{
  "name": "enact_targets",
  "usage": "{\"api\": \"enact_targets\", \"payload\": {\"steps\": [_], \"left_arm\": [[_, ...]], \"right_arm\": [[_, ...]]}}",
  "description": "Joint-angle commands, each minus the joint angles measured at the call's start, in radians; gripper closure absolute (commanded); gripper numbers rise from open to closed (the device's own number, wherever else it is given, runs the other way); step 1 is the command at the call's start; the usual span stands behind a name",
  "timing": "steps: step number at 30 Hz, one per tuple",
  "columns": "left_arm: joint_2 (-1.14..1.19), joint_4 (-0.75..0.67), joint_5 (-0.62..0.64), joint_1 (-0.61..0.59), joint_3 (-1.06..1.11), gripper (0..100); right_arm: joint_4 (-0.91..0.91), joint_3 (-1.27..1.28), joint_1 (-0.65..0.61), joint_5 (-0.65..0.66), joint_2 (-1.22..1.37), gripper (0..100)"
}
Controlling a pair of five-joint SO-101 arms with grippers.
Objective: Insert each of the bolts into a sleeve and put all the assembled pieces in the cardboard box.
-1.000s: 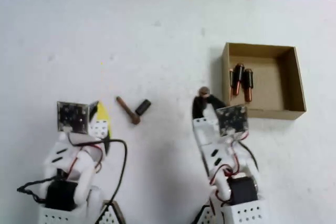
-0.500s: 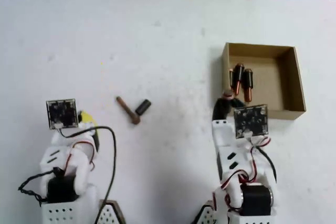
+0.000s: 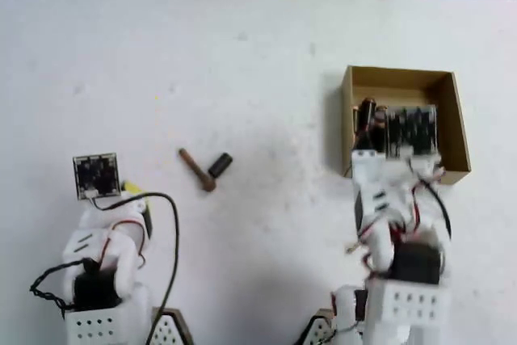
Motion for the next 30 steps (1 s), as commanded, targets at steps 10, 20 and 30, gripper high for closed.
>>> {"api": "enact_targets", "payload": {"steps": [10,20,30], "left_arm": [[-0.008,0.032,-0.132,-0.005,0.023,98],[-0.008,0.038,-0.132,-0.004,0.025,98],[-0.008,0.032,-0.133,0.107,0.071,98]], "right_arm": [[-0.076,-0.394,0.139,0.015,0.697,98.1],[-0.070,-0.726,0.206,0.069,1.119,98.1],[-0.004,-0.990,0.216,0.106,1.409,97.8]]}}
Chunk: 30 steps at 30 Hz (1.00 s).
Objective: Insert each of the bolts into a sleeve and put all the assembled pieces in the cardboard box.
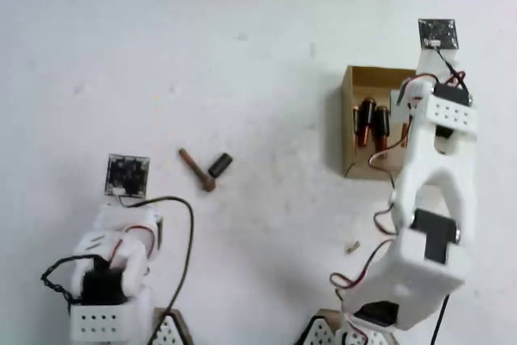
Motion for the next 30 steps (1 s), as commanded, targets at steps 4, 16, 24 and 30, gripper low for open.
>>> {"api": "enact_targets", "payload": {"steps": [4,16,24,30], "left_arm": [[-0.008,0.003,-0.012,0.019,-0.003,98],[-0.008,0.003,-0.015,0.019,-0.002,98],[-0.008,0.002,-0.015,0.018,-0.002,98],[-0.008,0.002,-0.015,0.016,-0.002,98]], "right_arm": [[0.010,-0.242,0.008,0.017,0.159,97.8],[0.251,-0.589,0.002,0.069,0.453,91.6],[0.360,-0.747,-0.016,0.081,0.541,85.8],[0.489,-0.873,-0.059,0.074,0.539,86.1]]}}
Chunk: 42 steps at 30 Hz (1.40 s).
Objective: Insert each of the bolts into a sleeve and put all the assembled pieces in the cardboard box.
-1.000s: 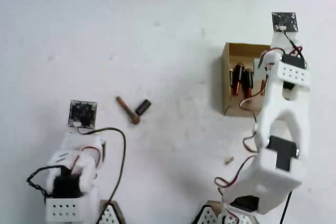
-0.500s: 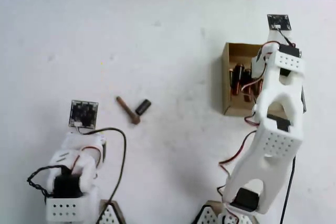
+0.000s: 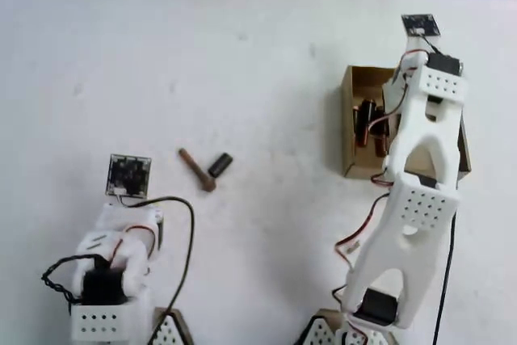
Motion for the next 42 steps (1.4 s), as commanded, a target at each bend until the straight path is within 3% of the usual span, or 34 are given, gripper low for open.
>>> {"api": "enact_targets", "payload": {"steps": [1,12,18,25,42], "left_arm": [[-0.008,0.002,-0.012,0.013,-0.002,98],[-0.008,0.012,-0.009,-0.013,-0.002,98],[-0.008,0.011,-0.008,-0.090,-0.002,98],[-0.008,0.009,-0.008,-0.090,-0.002,98],[-0.008,0.009,-0.009,-0.088,-0.002,98]], "right_arm": [[0.068,-0.123,-0.033,0.008,-0.019,86.1],[0.400,-0.505,-0.168,0.006,-0.019,86.1],[0.410,-0.598,-0.252,0.006,-0.019,86.7],[0.410,-0.594,-0.318,0.006,-0.091,98.1],[0.412,-0.591,-0.435,0.006,-0.481,95.4]]}}
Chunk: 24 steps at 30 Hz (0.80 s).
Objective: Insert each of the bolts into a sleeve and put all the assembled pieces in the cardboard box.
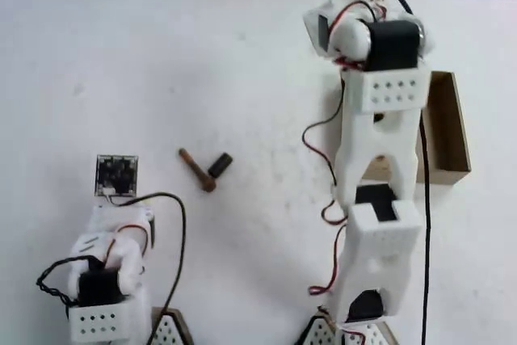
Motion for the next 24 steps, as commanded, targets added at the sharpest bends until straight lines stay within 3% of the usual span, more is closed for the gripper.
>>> {"api": "enact_targets", "payload": {"steps": [1,16,24], "left_arm": [[-0.008,0.009,-0.009,-0.007,-0.002,98],[-0.008,0.009,-0.008,-0.005,-0.002,98],[-0.008,0.009,-0.008,-0.005,-0.002,98]], "right_arm": [[0.045,-0.025,-0.019,0.006,-0.127,95.4],[0.045,-0.025,-0.024,0.006,-0.394,95.4],[0.042,0.221,-0.024,-0.006,-0.561,95.4]]}}
